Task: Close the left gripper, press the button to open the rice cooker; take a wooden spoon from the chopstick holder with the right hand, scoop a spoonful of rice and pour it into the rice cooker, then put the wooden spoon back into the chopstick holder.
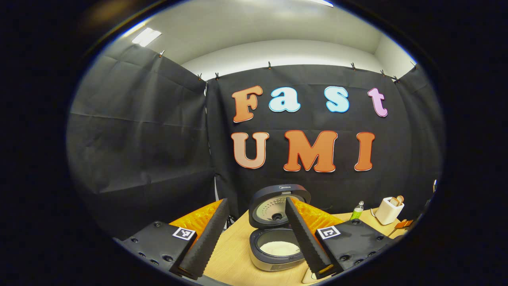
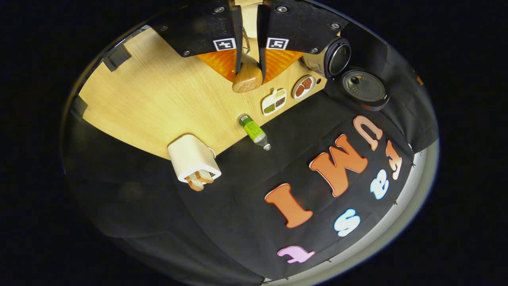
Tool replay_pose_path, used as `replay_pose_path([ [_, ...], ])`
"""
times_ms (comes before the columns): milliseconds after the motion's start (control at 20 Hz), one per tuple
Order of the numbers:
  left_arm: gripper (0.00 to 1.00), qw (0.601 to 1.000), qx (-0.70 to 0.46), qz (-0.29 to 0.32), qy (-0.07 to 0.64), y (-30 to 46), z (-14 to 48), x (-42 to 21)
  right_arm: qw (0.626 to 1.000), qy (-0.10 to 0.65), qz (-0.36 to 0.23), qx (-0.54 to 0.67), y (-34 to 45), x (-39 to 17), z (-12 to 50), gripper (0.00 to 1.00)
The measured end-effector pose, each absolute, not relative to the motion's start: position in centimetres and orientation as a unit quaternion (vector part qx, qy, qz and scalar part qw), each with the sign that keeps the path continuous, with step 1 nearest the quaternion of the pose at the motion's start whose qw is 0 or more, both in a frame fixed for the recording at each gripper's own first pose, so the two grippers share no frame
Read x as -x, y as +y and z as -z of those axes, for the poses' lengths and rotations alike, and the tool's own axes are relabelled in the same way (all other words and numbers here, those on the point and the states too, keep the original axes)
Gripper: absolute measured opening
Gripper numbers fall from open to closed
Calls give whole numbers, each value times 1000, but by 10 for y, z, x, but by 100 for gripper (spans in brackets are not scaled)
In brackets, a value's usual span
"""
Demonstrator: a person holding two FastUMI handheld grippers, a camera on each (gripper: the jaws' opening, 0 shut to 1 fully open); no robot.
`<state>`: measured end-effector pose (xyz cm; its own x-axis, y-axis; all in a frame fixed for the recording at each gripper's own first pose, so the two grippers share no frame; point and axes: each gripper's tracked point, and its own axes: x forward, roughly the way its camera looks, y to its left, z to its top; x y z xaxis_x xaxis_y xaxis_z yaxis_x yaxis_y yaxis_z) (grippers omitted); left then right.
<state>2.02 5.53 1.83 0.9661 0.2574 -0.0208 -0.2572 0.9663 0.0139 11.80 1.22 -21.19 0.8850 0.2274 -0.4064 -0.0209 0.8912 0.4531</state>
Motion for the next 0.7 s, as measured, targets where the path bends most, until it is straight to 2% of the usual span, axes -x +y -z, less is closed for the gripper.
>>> replay_pose_path([
  [150, 99, 993, 4, -116, 15, 65, -15, -28, 955, 196, -86, -204, 34, -105, 168, 14],
  [200, 92, 994, 6, -111, 15, 68, -14, -31, 957, 188, -98, -197, 46, -98, 158, 13],
  [350, 92, 995, 8, -94, 19, 79, -10, -42, 962, 172, -126, -168, 86, -79, 141, 14],
  [500, 92, 997, 8, -75, 22, 90, -7, -52, 967, 177, -143, -117, 124, -61, 155, 13],
  [700, 92, 998, -3, -55, 31, 110, 1, -64, 967, 199, -130, -90, 154, -45, 193, 14],
])
